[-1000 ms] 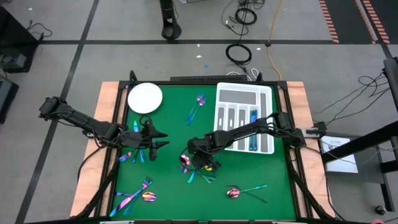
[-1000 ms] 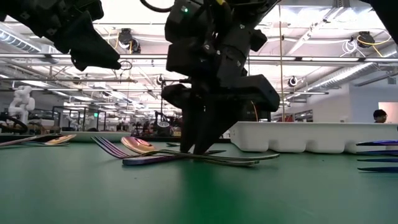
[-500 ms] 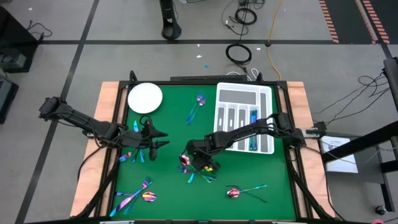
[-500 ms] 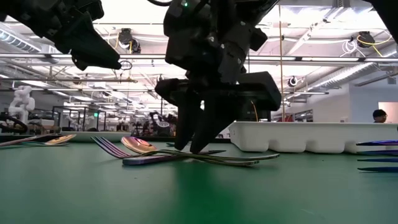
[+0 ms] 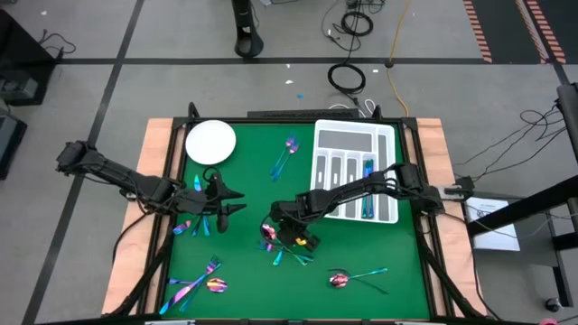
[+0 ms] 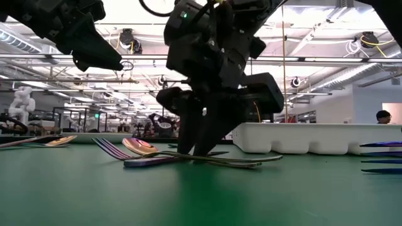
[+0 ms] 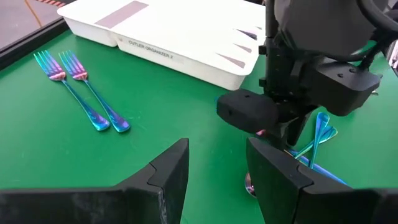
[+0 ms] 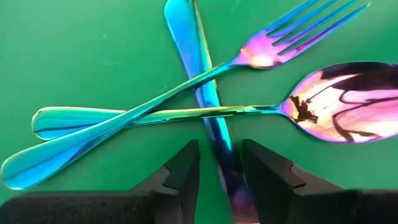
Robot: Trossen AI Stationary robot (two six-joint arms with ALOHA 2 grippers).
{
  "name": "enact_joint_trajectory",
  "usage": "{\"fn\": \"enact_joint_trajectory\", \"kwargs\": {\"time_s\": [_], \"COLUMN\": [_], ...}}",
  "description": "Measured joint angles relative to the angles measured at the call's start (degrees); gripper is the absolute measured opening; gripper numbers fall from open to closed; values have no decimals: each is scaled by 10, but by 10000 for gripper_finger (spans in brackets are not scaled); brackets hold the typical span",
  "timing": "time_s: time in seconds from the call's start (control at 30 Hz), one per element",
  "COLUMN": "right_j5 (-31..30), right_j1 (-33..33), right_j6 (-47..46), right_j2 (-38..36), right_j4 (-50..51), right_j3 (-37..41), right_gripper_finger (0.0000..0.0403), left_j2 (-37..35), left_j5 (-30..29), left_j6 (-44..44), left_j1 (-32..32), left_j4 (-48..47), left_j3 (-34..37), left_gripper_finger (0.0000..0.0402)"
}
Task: Sort silverware
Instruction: Put the blue knife into the white cutlery tray
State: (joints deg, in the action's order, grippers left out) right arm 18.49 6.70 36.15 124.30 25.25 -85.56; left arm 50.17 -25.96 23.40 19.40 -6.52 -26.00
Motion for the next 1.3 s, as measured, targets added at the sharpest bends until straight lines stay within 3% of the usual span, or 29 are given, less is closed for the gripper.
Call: {"fn": "enact_joint_trajectory", "kwargs": {"time_s": [0.23,0.6,0.87,1.1,1.3], "right_j5": [3,-47,-170,-196,-287], "right_j1": [-1,6,25,23,25], "right_j6": [13,108,234,293,334], "right_j2": [15,15,17,18,17], "right_j4": [3,24,68,102,139], "right_j3": [-2,-2,-49,-58,-58], "right_gripper_finger": [100,7,0,1,1], "left_j2": [0,0,0,0,0], "left_j5": [1,1,1,1,2], "left_j6": [-2,-3,-3,-2,-2], "left_j1": [0,0,0,0,0], "left_j4": [0,0,0,0,0], "left_j3": [0,0,0,0,0], "left_gripper_finger": [162,162,162,162,162]}}
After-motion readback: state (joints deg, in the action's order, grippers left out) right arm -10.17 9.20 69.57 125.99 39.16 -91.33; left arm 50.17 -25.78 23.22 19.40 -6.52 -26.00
